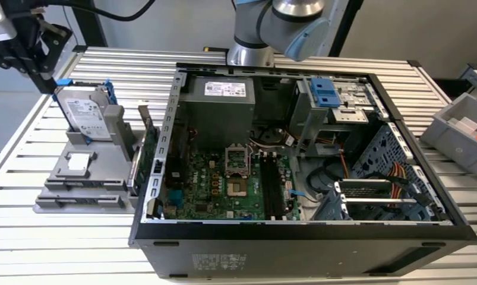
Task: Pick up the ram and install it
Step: 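Reach for the ram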
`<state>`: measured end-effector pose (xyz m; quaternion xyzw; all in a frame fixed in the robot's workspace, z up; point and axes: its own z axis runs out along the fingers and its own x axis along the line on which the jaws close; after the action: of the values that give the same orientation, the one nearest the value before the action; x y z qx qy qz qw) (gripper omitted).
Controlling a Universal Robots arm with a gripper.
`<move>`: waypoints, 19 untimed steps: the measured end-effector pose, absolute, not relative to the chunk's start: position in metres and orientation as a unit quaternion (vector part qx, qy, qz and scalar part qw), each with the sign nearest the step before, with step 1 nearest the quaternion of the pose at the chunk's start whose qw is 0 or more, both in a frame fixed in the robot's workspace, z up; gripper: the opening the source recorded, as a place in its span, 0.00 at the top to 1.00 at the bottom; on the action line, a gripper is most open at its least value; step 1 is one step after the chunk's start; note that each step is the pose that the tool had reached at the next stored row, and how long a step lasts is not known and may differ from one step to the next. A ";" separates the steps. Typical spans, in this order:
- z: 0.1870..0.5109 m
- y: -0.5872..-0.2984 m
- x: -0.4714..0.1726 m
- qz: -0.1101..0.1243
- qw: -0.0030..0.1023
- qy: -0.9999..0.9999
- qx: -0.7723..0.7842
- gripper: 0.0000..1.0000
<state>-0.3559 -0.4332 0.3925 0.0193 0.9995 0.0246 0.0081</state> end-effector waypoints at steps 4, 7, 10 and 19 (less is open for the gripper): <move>0.392 -0.439 -0.356 0.025 0.008 0.999 0.019 1.00; 0.392 -0.444 -0.356 0.025 0.008 0.999 0.019 1.00; 0.392 -0.450 -0.356 0.025 0.008 0.999 0.019 1.00; 0.392 -0.464 -0.356 0.025 0.008 0.999 0.019 1.00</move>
<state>-0.3559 -0.4636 0.3922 0.0193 0.9995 0.0246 0.0081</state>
